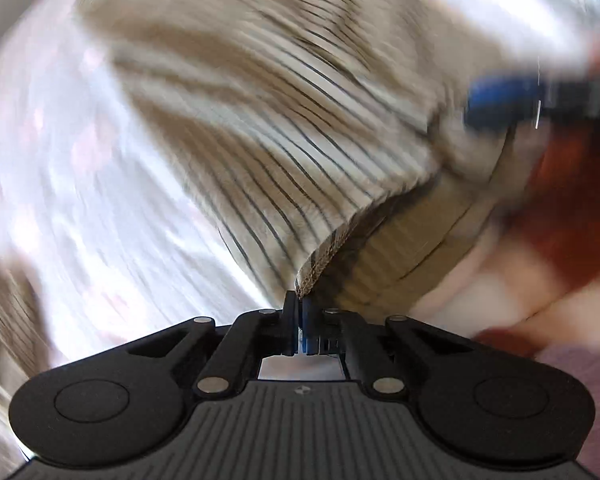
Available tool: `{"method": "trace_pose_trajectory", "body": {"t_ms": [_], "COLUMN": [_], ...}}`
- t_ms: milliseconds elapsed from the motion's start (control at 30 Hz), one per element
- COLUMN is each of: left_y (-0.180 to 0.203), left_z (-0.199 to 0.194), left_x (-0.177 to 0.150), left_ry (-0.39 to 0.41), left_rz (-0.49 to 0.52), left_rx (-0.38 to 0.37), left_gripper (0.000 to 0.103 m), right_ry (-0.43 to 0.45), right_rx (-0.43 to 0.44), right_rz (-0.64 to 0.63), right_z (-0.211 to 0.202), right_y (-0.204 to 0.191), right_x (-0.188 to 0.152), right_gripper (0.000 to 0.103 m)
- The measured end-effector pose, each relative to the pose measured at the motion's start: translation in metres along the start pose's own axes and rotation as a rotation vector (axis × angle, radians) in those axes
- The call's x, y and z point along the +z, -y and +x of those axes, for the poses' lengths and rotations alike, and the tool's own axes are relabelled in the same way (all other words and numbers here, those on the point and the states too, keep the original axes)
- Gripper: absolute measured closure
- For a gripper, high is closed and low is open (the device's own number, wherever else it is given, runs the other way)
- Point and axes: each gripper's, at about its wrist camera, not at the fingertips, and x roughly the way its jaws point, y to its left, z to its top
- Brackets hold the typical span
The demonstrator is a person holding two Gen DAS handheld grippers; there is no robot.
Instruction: Fold clothes
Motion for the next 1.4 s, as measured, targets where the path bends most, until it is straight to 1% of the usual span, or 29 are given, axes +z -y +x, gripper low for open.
{"method": "trace_pose_trajectory", "body": {"t_ms": [100,167,200,333,400,467,500,533,633,700,767,833,900,933,967,1000,1033,1067,1100,1133,1200,1233,1300,1367,1400], "left_y": [-0.012,-0.012,-0.011,0.005,0.009,0.012,0.016,0.018,0.016,0.014,0.018,0.022,0.022,0.021,0.021,0.020,0.016,0.012,0.008,0.004,-0.002,-0.005,-0.005,-0.003,-0.001], "left_z": [0.002,0.004,0.005,0.007,0.008,0.009,0.010,0.010,0.011,0.010,0.004,-0.002,-0.003,-0.002,-0.001,0.001,0.003,0.004,0.006,0.008,0.013,0.015,0.015,0.015,0.015], "left_x": [-0.019,-0.023,-0.022,-0.014,-0.015,-0.015,-0.011,-0.010,-0.012,-0.013,-0.012,-0.010,-0.010,-0.011,-0.012,-0.014,-0.017,-0.021,-0.024,-0.028,-0.033,-0.036,-0.039,-0.041,-0.041], "left_ry": [-0.051,-0.076,-0.097,-0.176,-0.195,-0.212,-0.214,-0.213,-0.210,-0.211,-0.209,-0.207,-0.217,-0.227,-0.238,-0.249,-0.255,-0.260,-0.264,-0.262,-0.255,-0.251,-0.232,-0.210,-0.203], "left_rz": [-0.037,-0.036,-0.025,0.076,0.110,0.142,0.152,0.148,0.119,0.094,0.097,0.110,0.113,0.117,0.121,0.125,0.117,0.105,0.092,0.077,0.047,0.031,0.009,-0.012,-0.012], "left_rx": [0.006,-0.001,-0.004,-0.026,-0.039,-0.050,-0.051,-0.051,-0.068,-0.095,-0.121,-0.130,-0.124,-0.119,-0.115,-0.110,-0.109,-0.109,-0.109,-0.113,-0.125,-0.130,-0.170,-0.213,-0.222], "left_gripper": [0.103,0.103,0.103,0.103,0.103,0.103,0.103,0.103,0.103,0.103,0.103,0.103,0.103,0.103,0.103,0.103,0.103,0.103,0.103,0.103,0.103,0.103,0.103,0.103,0.103], "right_ry": [0.000,0.001,0.001,0.003,0.006,0.007,0.005,-0.002,-0.053,-0.092,-0.124,-0.156,-0.170,-0.176,-0.178,-0.179,-0.180,-0.182,-0.177,-0.169,-0.146,-0.135,-0.125,-0.119,-0.113], "right_rx": [0.000,-0.001,-0.001,-0.004,-0.002,-0.005,-0.011,-0.026,-0.120,-0.195,-0.230,-0.254,-0.311,-0.340,-0.344,-0.343,-0.341,-0.328,-0.315,-0.302,-0.284,-0.276,-0.277,-0.275,-0.273], "right_rz": [-0.005,-0.008,-0.009,-0.010,-0.003,-0.002,-0.007,-0.010,-0.039,-0.165,-0.358,-0.539,-0.628,-0.668,-0.653,-0.627,-0.600,-0.566,-0.551,-0.541,-0.551,-0.558,-0.546,-0.487,-0.463], "right_z": [0.000,-0.001,-0.001,-0.002,-0.003,-0.003,-0.004,-0.003,0.006,0.017,0.028,0.038,0.047,0.052,0.054,0.055,0.057,0.058,0.058,0.057,0.054,0.053,0.048,0.040,0.036], "right_y": [0.000,-0.001,-0.001,0.000,0.001,0.001,0.000,0.000,-0.007,-0.024,-0.049,-0.070,-0.078,-0.082,-0.079,-0.076,-0.072,-0.067,-0.066,-0.065,-0.067,-0.068,-0.068,-0.062,-0.060], "right_x": [0.000,0.000,-0.001,-0.001,-0.001,-0.001,0.000,0.000,0.001,-0.001,-0.011,-0.025,-0.033,-0.036,-0.036,-0.033,-0.031,-0.027,-0.025,-0.024,-0.026,-0.027,-0.027,-0.023,-0.022], "right_gripper": [0.043,0.043,0.043,0.043,0.042,0.037,0.037,0.036,0.036,0.036,0.036,0.036,0.037,0.039,0.045,0.051,0.063,0.068,0.069,0.075,0.090,0.103,0.103,0.103,0.103]}}
